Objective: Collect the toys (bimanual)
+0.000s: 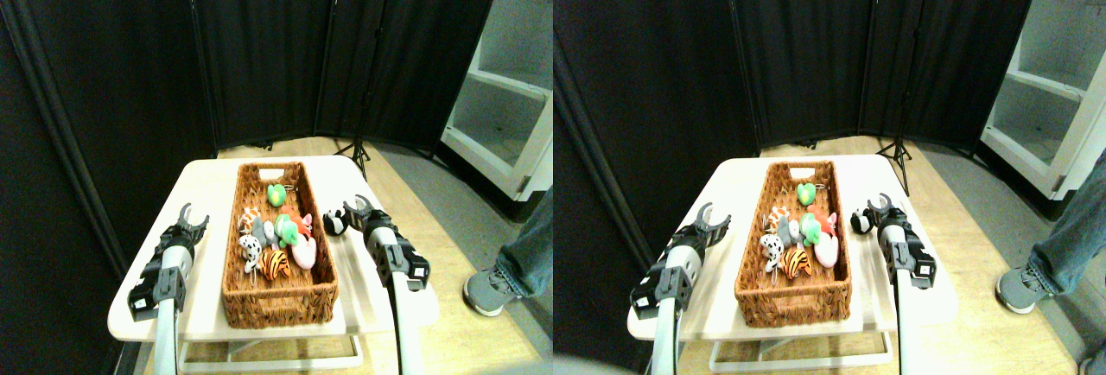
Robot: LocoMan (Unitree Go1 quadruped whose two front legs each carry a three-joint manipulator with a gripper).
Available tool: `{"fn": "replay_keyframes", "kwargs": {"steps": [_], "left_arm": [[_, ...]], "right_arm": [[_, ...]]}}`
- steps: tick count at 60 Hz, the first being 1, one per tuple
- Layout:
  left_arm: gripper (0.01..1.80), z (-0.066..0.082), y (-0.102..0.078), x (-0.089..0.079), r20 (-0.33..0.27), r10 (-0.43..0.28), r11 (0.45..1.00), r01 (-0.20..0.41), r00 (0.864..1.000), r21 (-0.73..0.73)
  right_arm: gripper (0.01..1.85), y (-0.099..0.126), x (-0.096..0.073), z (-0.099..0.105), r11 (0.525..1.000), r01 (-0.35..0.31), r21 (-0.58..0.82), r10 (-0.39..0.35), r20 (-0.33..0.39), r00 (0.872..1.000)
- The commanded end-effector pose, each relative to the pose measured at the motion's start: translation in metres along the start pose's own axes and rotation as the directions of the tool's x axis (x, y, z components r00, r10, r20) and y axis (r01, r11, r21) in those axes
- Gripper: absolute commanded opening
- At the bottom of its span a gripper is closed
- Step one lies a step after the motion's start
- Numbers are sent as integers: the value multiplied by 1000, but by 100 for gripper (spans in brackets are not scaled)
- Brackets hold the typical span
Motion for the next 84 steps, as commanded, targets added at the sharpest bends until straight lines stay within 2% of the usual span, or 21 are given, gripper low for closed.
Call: {"fn": "replay_keyframes", "kwargs": {"steps": [1, 5, 12, 17, 26, 34, 36, 39, 41, 45, 52, 56, 58, 65, 66, 67, 70, 74, 76, 81, 84], "left_arm": [[31, 2, -1, -3, 28, -43, 999, 44, 999, -22], [32, 1, 3, -5, 49, -28, 999, 29, 998, -22], [30, 3, 9, -5, 75, -8, 1000, 8, 997, 0], [28, 4, 13, -5, 79, 4, 1000, -3, 997, -9], [28, 2, 14, -4, 84, 4, 1000, -4, 996, -1], [28, 0, 15, -3, 75, 1, 1000, 1, 997, -26], [28, 0, 15, -2, 71, -2, 999, 4, 997, -36], [27, -1, 15, -3, 77, 6, 1000, -4, 997, -31], [28, -1, 14, -3, 78, 10, 999, -8, 997, -35], [28, -1, 14, -3, 76, 9, 999, -6, 997, -38], [29, -2, 13, -4, 79, 11, 999, -8, 997, -36], [30, -2, 14, -4, 80, 10, 999, -8, 997, -31], [30, -2, 14, -4, 82, 10, 1000, -8, 997, -27], [30, -3, 14, -5, 83, 9, 999, -6, 997, -41], [29, -3, 14, -4, 77, 2, 998, 2, 997, -55], [29, -3, 14, -4, 77, 2, 998, 2, 997, -55], [30, -3, 13, -4, 83, 3, 999, 1, 997, -54], [30, -3, 11, -3, 80, 1, 999, 3, 997, -46], [30, -3, 11, -3, 81, 0, 999, 3, 997, -46], [30, -2, 10, -1, 83, -1, 999, 5, 997, -51], [31, -2, 8, 1, 79, -4, 999, 6, 997, -32]], "right_arm": [[53, 3, 10, -3, 997, -18, -72, 13, -69, 998], [60, 0, 14, -5, 999, 10, -34, -13, -93, 996], [58, -6, 18, -10, 999, 27, -24, -29, -105, 994], [70, -8, 19, -13, 997, 41, -66, -47, -100, 994], [88, -14, 26, -18, 998, 63, -32, -67, -133, 989], [81, -21, 35, -21, 997, 75, 4, -74, -148, 986], [90, -24, 39, -21, 996, 83, -20, -85, -147, 985], [88, -26, 42, -21, 997, 81, -14, -82, -155, 984], [83, -29, 45, -23, 993, 105, 60, -94, -165, 982], [88, -32, 50, -24, 993, 108, 54, -97, -167, 981], [76, -35, 58, -25, 987, 119, 112, -100, -165, 981], [79, -38, 63, -24, 982, 128, 137, -107, -151, 983], [90, -39, 66, -23, 980, 141, 141, -122, -137, 983], [81, -43, 70, -21, 970, 170, 173, -149, -128, 981], [66, -44, 71, -21, 965, 181, 188, -162, -112, 980], [66, -44, 71, -21, 965, 181, 188, -162, -112, 980], [45, -45, 71, -20, 966, 189, 177, -174, -93, 980], [22, -44, 70, -20, 977, 155, 145, -148, -63, 987], [17, -41, 67, -21, 986, 143, 82, -140, -39, 989], [10, -34, 61, -22, 983, 143, 119, -145, 6, 989], [4, -28, 58, -19, 983, 123, 138, -124, 0, 992]]}}
